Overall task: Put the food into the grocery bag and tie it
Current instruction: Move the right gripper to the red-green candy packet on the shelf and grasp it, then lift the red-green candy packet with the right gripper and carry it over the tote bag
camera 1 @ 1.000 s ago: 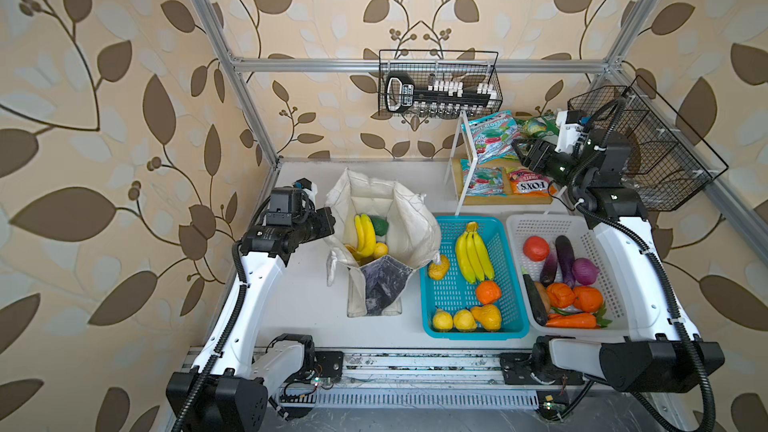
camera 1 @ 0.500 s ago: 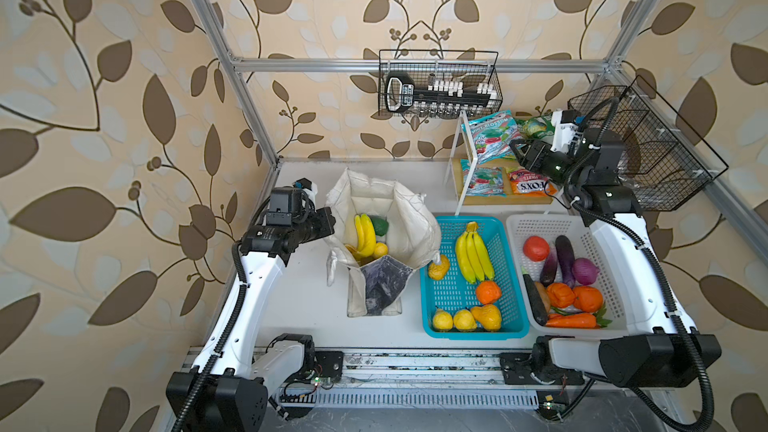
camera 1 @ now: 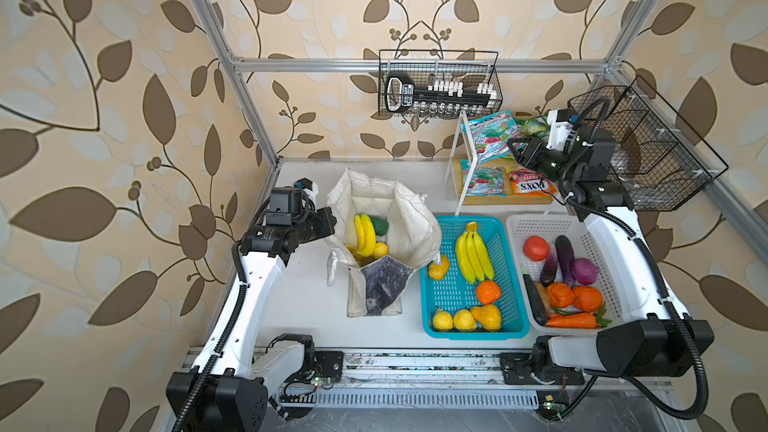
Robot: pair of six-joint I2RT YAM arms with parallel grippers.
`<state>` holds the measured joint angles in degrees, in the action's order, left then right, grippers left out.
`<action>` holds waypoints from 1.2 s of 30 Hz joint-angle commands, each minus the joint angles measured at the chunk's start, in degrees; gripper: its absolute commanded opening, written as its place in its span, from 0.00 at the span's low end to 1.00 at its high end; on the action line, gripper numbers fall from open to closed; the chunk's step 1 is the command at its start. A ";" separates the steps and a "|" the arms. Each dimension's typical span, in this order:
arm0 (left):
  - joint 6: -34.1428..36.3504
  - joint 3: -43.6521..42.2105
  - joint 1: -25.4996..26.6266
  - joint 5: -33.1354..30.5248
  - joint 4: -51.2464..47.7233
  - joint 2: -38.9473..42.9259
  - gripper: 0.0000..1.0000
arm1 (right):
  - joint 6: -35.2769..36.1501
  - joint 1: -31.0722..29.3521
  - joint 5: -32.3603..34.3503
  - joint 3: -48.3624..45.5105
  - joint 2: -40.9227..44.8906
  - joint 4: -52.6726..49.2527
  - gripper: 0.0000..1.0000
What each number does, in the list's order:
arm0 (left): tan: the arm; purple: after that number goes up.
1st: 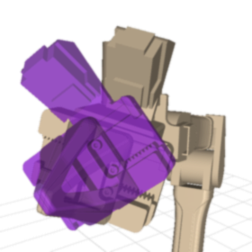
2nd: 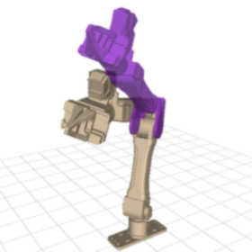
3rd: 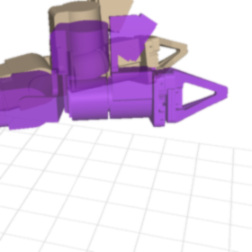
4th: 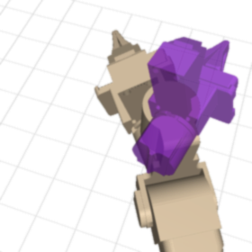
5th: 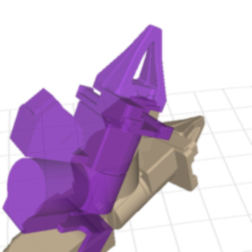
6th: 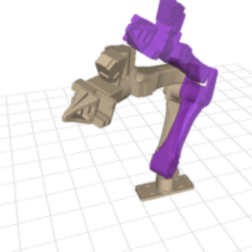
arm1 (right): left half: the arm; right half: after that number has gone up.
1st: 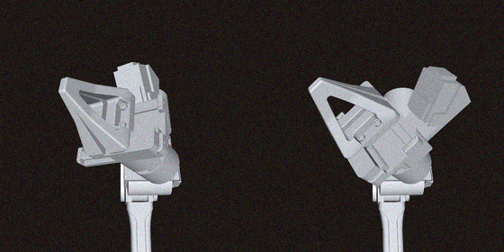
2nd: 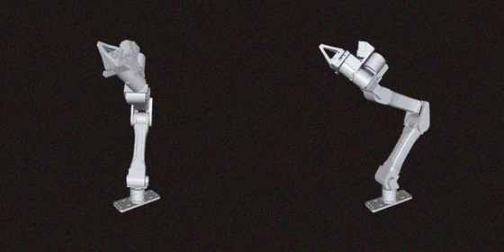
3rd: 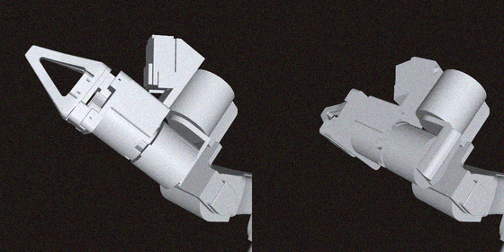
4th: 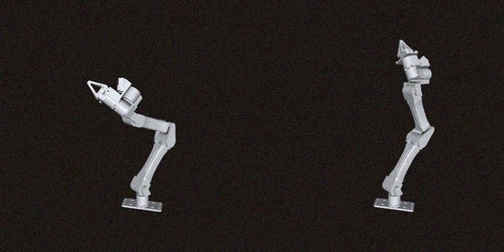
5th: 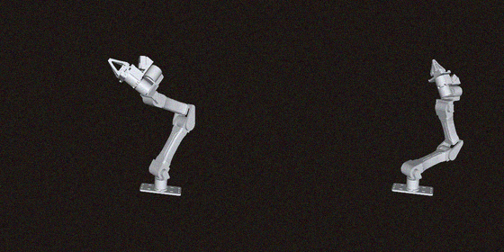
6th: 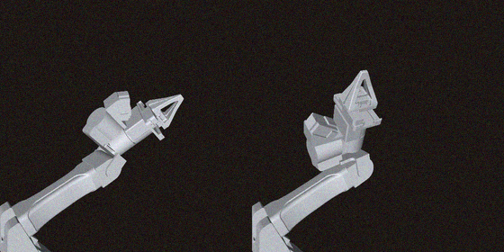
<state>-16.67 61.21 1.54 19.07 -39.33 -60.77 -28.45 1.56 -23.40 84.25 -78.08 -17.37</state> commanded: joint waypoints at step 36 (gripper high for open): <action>1.21 1.25 0.42 0.36 0.84 1.47 0.00 | -0.06 -2.79 -5.99 15.54 0.19 -1.83 0.00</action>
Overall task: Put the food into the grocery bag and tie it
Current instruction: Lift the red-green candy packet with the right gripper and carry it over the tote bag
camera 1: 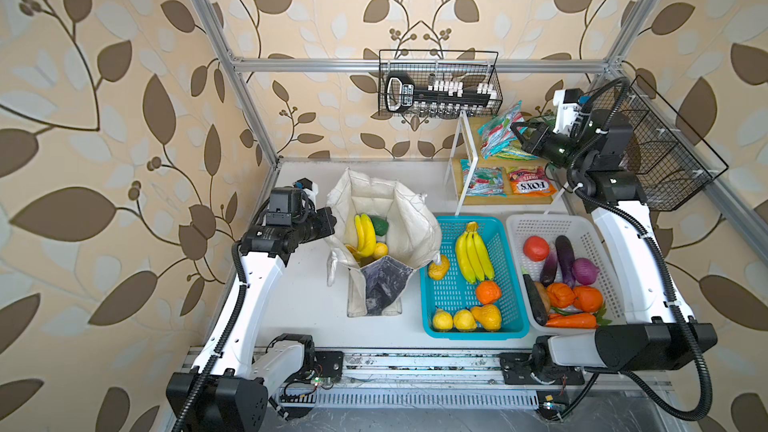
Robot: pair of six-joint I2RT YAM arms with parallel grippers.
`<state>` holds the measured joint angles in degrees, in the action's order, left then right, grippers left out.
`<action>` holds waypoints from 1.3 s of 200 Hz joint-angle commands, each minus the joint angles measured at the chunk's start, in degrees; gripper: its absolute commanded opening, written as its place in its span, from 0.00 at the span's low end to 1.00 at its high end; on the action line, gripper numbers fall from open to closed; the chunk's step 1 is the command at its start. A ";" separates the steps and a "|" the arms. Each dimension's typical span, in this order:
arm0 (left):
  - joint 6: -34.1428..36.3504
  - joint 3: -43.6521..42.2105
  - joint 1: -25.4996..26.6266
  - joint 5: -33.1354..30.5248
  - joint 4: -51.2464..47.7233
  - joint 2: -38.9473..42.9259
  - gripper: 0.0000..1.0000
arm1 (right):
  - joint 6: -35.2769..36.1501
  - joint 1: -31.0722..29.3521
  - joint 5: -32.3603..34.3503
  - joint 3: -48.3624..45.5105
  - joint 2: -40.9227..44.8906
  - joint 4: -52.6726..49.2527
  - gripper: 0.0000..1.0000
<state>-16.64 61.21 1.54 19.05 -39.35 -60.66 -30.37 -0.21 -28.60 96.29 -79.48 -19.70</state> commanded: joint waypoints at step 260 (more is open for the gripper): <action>1.25 1.18 0.41 1.47 1.21 1.27 0.00 | 9.73 -49.45 21.12 -3.83 -6.16 -0.11 0.00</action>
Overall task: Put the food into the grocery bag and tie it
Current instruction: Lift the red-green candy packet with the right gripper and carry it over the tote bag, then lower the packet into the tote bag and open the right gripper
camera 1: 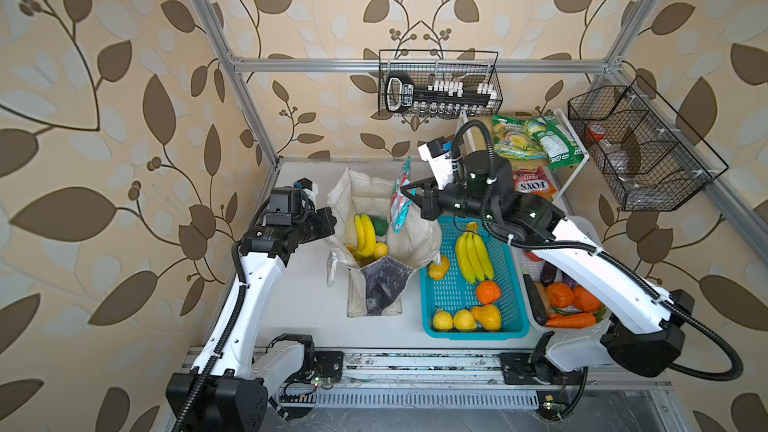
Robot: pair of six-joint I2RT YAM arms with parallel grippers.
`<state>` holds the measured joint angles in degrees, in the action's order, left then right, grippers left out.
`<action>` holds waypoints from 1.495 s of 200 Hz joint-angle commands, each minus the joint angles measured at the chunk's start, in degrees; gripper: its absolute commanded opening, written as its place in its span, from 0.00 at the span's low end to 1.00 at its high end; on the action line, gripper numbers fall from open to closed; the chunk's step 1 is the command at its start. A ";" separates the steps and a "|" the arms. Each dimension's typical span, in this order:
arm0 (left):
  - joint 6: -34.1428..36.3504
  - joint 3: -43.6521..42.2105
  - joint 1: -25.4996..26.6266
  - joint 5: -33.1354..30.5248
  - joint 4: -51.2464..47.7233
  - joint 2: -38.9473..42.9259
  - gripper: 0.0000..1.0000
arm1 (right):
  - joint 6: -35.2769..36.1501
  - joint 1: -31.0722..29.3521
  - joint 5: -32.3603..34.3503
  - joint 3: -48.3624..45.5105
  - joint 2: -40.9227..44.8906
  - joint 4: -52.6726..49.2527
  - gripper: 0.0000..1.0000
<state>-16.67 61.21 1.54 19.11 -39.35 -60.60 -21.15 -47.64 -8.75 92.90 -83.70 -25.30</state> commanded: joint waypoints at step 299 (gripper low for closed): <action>1.20 0.97 0.45 2.50 1.54 1.36 0.00 | -6.70 -4.39 11.08 -12.65 -22.56 16.04 0.05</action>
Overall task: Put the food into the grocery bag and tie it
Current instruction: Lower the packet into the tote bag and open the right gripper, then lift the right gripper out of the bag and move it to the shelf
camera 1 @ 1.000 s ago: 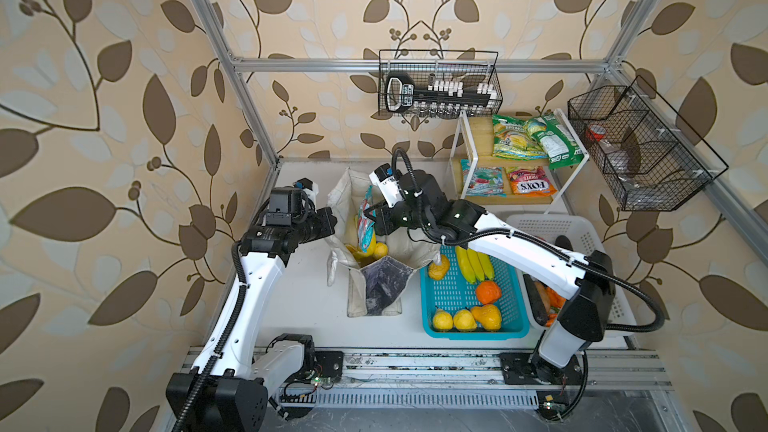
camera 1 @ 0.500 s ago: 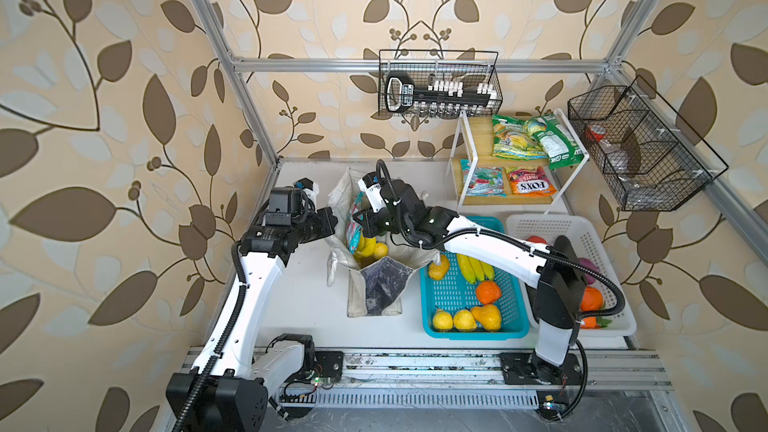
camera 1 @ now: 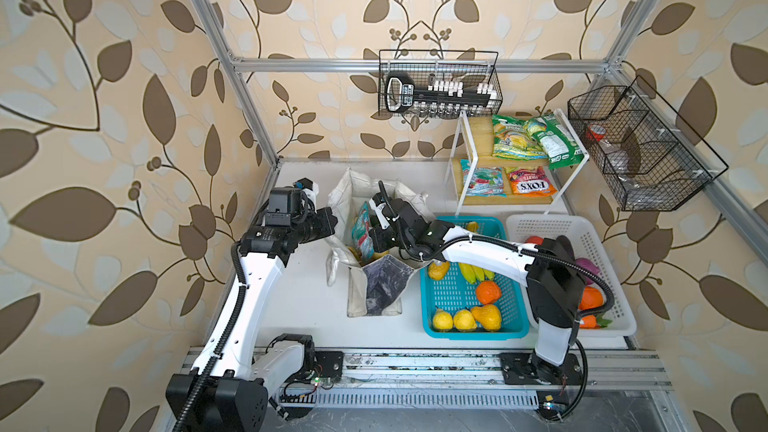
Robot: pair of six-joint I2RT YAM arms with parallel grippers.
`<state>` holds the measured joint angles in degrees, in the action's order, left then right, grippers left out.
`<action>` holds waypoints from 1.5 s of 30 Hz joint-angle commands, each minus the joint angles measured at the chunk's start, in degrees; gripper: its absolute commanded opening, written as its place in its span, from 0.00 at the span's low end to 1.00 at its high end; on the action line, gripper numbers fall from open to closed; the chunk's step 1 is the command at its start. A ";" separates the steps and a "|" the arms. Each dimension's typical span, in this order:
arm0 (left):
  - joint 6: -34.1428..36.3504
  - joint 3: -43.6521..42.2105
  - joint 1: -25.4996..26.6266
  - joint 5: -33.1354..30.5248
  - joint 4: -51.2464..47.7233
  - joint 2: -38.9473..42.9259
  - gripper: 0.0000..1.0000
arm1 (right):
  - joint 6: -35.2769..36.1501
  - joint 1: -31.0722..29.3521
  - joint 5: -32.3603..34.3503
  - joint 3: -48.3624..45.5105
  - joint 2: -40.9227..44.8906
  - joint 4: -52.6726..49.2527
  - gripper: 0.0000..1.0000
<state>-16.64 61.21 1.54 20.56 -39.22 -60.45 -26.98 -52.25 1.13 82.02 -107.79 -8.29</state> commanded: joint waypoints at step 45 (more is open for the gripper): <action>1.09 1.08 0.44 0.28 1.15 1.56 0.00 | 8.51 5.39 11.64 1.63 33.55 -18.93 1.00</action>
<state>-16.64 61.21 1.54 20.53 -39.24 -60.27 -20.95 -51.18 14.85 79.09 -78.83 -20.75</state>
